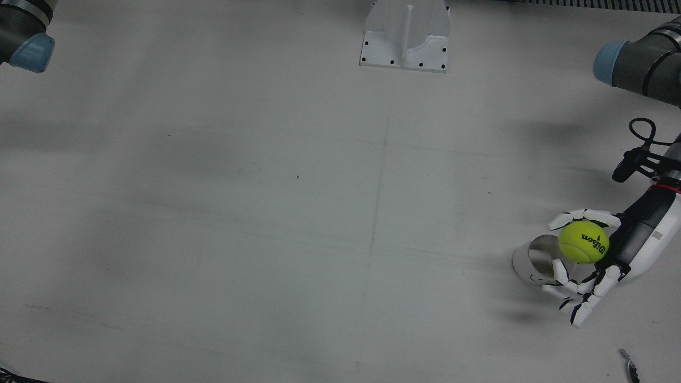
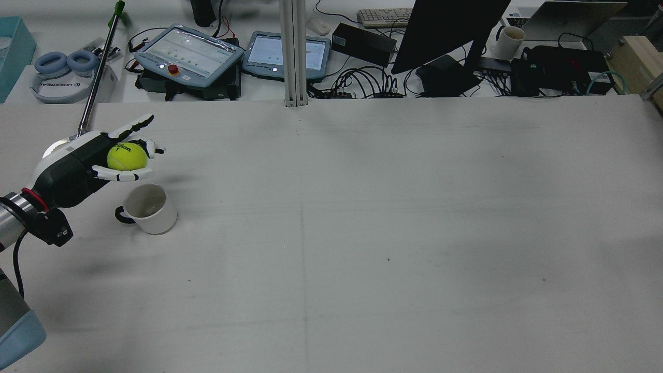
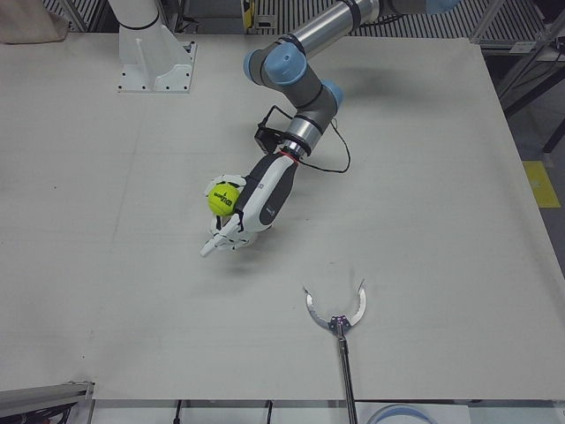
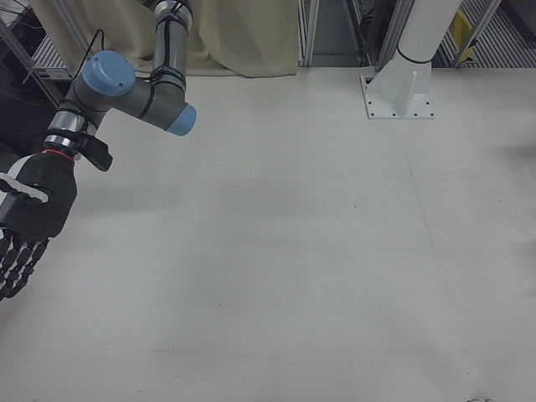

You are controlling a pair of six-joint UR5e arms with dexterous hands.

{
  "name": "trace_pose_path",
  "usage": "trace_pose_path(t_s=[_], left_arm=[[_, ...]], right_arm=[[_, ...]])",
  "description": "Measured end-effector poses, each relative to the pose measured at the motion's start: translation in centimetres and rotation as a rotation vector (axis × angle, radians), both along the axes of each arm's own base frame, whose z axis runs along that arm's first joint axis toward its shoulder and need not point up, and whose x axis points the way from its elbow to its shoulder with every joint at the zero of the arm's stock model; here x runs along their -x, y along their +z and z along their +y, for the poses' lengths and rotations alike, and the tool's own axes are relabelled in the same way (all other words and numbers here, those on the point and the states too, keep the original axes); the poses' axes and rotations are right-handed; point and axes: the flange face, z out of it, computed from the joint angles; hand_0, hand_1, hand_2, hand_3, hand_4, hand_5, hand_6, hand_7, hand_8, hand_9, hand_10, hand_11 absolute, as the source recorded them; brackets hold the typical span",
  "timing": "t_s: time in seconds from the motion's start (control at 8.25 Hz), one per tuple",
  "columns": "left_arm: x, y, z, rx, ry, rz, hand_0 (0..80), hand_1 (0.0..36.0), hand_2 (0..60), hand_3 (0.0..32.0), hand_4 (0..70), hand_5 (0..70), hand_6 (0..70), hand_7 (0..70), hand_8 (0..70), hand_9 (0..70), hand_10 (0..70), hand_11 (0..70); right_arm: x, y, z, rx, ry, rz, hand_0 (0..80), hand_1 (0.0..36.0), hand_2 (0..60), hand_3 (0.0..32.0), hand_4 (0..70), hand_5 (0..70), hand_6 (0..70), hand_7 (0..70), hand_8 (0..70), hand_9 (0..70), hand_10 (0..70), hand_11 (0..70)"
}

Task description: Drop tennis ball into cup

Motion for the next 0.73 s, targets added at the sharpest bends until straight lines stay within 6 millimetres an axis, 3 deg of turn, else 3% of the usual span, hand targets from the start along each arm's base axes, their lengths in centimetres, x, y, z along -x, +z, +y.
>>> trace_pose_path(t_s=[0.12, 0.24, 0.73], left_arm=[[0.00, 0.08, 0.01, -0.003, 0.000, 0.002, 68.8, 35.9, 8.0, 0.0, 0.0, 6.3, 0.0, 9.3, 0.0, 0.4, 0.0, 2.4], [-0.01, -0.10, -0.02, -0.009, 0.000, 0.008, 69.0, 35.6, 6.6, 0.0, 0.0, 6.3, 0.0, 8.8, 0.0, 0.3, 0.0, 2.3], [0.37, -0.72, -0.11, -0.022, -0.006, 0.023, 63.4, 35.5, 16.0, 0.0, 0.0, 6.1, 0.4, 12.2, 0.0, 1.0, 0.0, 2.4]], right_arm=[[0.00, -0.02, 0.00, 0.000, 0.000, 0.000, 0.0, 0.0, 0.0, 0.0, 0.0, 0.0, 0.0, 0.0, 0.0, 0.0, 0.0, 0.0], [0.00, -0.02, 0.00, 0.000, 0.000, 0.000, 0.0, 0.0, 0.0, 0.0, 0.0, 0.0, 0.0, 0.0, 0.0, 0.0, 0.0, 0.0], [0.00, -0.02, -0.01, -0.001, 0.000, 0.000, 0.0, 0.0, 0.0, 0.0, 0.0, 0.0, 0.0, 0.0, 0.0, 0.0, 0.0, 0.0]])
